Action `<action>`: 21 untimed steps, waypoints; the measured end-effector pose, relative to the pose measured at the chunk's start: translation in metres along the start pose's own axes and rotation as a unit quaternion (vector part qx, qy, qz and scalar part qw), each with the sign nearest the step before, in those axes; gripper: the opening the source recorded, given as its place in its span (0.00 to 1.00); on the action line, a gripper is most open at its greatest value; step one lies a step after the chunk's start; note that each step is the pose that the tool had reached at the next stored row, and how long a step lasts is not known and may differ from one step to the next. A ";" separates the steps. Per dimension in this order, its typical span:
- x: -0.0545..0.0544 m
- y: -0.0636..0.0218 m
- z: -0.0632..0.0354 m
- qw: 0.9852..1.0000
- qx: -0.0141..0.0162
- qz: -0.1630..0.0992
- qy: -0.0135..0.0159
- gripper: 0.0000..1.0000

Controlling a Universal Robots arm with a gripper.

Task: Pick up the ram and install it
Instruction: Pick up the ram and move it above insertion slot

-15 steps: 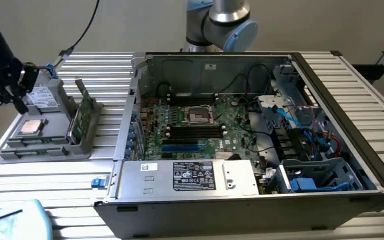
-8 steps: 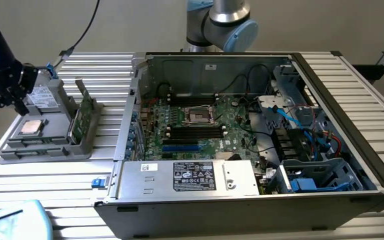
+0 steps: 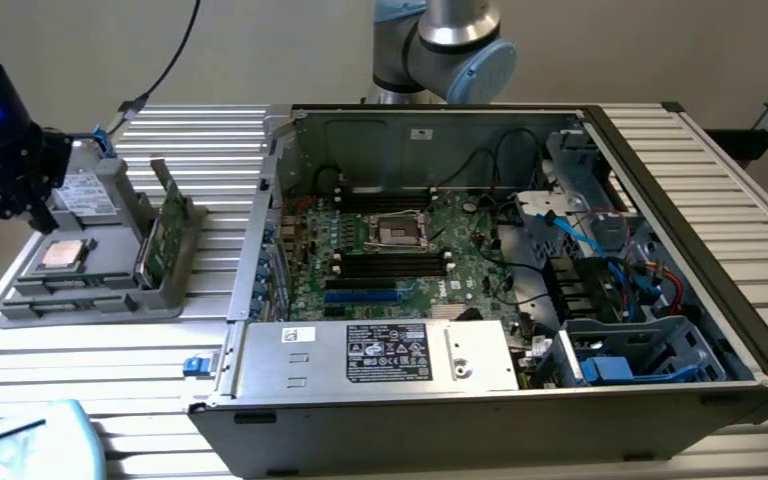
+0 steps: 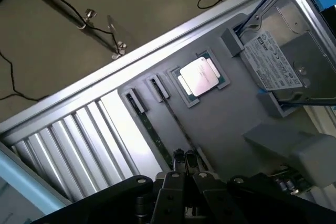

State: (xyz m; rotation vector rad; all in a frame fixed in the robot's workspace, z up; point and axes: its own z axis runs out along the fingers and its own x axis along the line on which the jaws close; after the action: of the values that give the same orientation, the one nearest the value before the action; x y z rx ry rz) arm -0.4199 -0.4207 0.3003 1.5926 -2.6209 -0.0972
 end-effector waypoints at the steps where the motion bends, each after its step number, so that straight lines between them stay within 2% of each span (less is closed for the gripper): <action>1: 0.000 0.0000 0.0003 1.000 0.000 -0.009 0.001 0.11; 6: 0.000 -0.0002 0.0017 0.999 0.002 -0.054 0.005 0.11; 11: 0.000 -0.0003 0.0030 0.995 0.003 -0.099 0.009 0.11; 14: 0.000 -0.0003 0.0035 0.992 0.004 -0.126 0.012 0.11; 17: 0.000 -0.0004 0.0039 0.988 0.005 -0.153 0.014 0.11; 21: 0.000 -0.0004 0.0044 0.982 0.006 -0.188 0.017 0.11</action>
State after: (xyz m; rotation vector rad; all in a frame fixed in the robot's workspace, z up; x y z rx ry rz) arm -0.4199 -0.4207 0.2959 2.0528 -2.2652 -0.0740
